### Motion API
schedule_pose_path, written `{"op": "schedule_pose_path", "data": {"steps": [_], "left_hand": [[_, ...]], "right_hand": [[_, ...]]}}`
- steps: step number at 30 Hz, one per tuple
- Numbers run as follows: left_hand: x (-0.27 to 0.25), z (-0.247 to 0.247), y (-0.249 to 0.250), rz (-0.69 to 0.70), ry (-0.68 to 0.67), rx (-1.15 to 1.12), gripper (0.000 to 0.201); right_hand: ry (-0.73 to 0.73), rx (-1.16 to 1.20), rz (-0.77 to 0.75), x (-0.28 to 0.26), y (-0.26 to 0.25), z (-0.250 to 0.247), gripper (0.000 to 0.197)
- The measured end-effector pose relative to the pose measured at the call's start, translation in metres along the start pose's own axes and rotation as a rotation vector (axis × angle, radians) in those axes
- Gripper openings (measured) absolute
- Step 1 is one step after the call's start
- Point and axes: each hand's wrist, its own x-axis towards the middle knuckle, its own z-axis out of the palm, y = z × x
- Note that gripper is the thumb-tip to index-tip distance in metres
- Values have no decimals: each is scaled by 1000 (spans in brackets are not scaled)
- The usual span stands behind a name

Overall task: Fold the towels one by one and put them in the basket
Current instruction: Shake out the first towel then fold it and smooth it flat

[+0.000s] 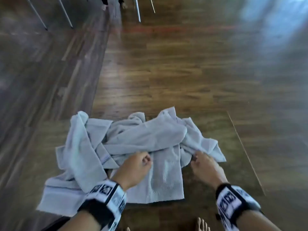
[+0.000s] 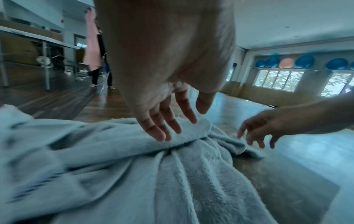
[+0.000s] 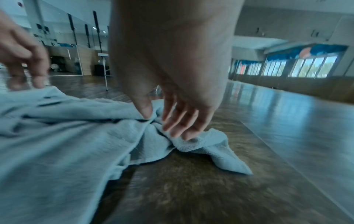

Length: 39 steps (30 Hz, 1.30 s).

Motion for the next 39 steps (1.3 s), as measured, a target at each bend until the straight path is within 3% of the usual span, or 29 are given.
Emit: {"op": "schedule_pose_path", "data": {"steps": [4, 5, 8, 11, 14, 17, 21, 24, 26, 28, 30, 32, 35, 38, 39], "left_hand": [[71, 49, 5, 140, 109, 46, 10], [84, 60, 7, 175, 113, 39, 12], [104, 82, 14, 233, 127, 96, 17], [107, 92, 30, 309, 168, 140, 18], [86, 96, 49, 394, 305, 110, 13], [56, 98, 70, 370, 382, -27, 32], [30, 87, 95, 378, 547, -124, 57], [13, 73, 104, 280, 438, -267, 32], [2, 67, 100, 273, 362, -218, 17], [-5, 63, 91, 297, 332, -121, 16], [-14, 57, 86, 289, 360, -131, 28], [-19, 50, 84, 260, 440, -206, 40], [-29, 39, 83, 208, 560, -302, 38], [-33, 32, 82, 190, 602, -369, 36], [-33, 31, 81, 185, 594, -394, 38]], "right_hand": [[175, -90, 28, 66, 20, 21, 39], [195, -130, 24, 75, 25, 24, 39], [300, -174, -6, 88, 41, 24, 12], [502, 142, -81, 87, 42, 6, 10], [672, 417, -304, 59, 29, -23, 11], [740, 542, -495, 15, 10, -56, 10], [678, 563, -675, -42, -5, -94, 14], [628, 818, -751, -75, -12, -117, 15], [620, 1034, -767, -88, -15, -132, 16], [671, 1164, -760, -94, -21, -149, 17], [696, 1206, -736, -92, -26, -163, 12], [592, 1149, -687, -87, -29, -167, 17], [462, 731, -554, -82, -26, -148, 38], [290, 480, -632, -91, -19, -100, 24], [178, 429, -623, -98, -18, -80, 41]]}}
